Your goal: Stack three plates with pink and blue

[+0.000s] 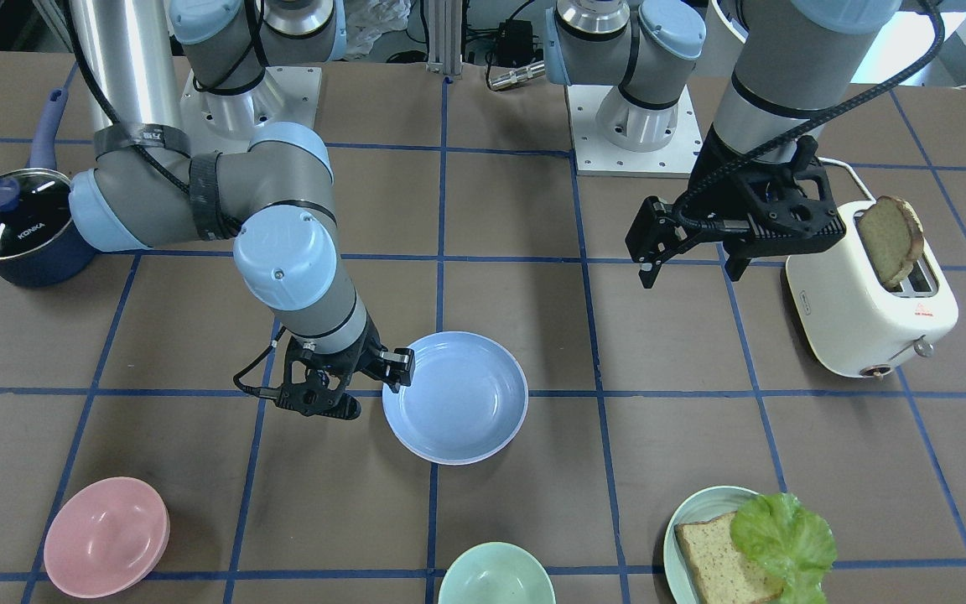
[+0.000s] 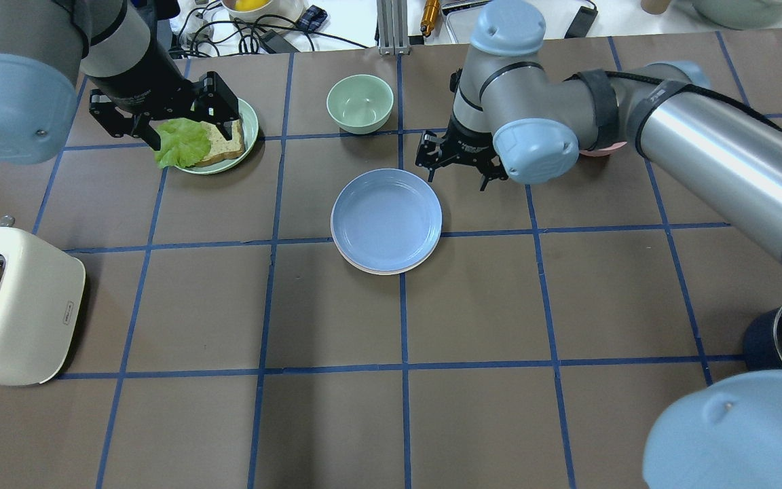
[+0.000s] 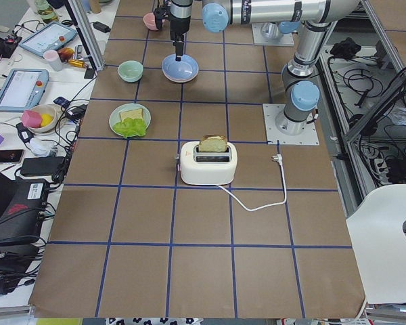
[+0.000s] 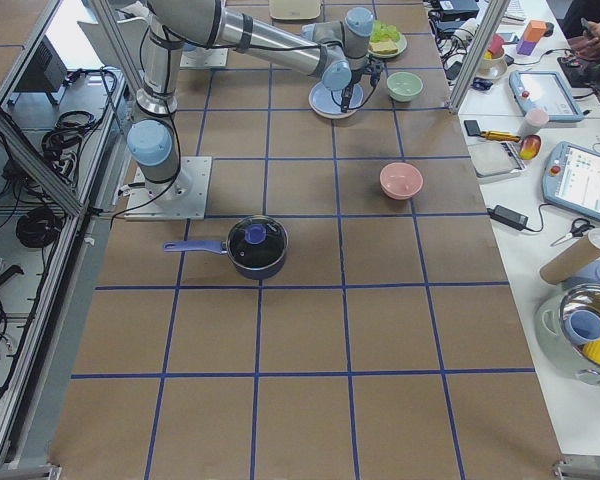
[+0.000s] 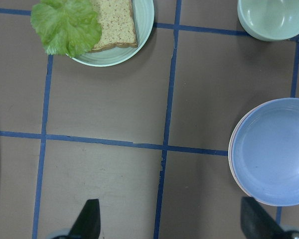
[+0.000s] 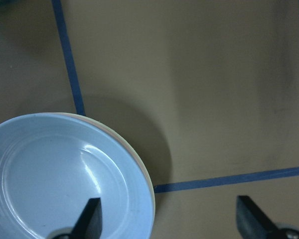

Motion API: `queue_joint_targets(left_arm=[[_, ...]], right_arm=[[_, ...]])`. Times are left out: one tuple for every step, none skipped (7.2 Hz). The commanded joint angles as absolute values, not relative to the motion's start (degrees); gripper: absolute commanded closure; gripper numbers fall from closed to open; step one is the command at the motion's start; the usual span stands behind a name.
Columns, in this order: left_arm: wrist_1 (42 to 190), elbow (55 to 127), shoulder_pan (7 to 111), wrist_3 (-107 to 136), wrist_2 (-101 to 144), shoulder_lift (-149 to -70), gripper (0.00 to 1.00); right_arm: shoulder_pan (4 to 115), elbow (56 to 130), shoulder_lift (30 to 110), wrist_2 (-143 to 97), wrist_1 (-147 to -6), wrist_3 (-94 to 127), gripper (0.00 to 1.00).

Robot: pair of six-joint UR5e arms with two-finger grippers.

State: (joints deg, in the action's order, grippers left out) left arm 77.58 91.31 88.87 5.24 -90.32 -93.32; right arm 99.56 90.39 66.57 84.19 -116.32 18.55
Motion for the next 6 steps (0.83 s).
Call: queue_joint_targets(left_arm=[[77.34,91.40,88.86,5.10,-90.09,-93.34,0.00],[77.34,91.06,88.86,5.10,-90.17,-93.51,0.00],[77.34,91.40,88.86,5.10,-90.18,-93.43,0.00],[77.34,91.49,88.86,5.01,-90.35,-93.34,0.00],[77.34,91.67,88.86,5.01,-90.35,-93.25,0.00],[77.34,91.32,88.86,5.01,-90.26,-93.34,0.00]], right_arm=[[95.56,85.88,71.68,86.65,-108.93,5.79,0.00],[94.15,85.96,76.68,87.10,-103.76,2.06,0.00],[91.69,85.96,80.90,89.54,-99.80,-2.85,0.00],[87.32,85.96,83.64,88.95,-95.75,-8.21,0.00],[85.97,85.96,85.06,88.60,-94.58,-8.70,0.00],[86.22,85.17,85.60,88.59,-93.00,-8.35,0.00]])
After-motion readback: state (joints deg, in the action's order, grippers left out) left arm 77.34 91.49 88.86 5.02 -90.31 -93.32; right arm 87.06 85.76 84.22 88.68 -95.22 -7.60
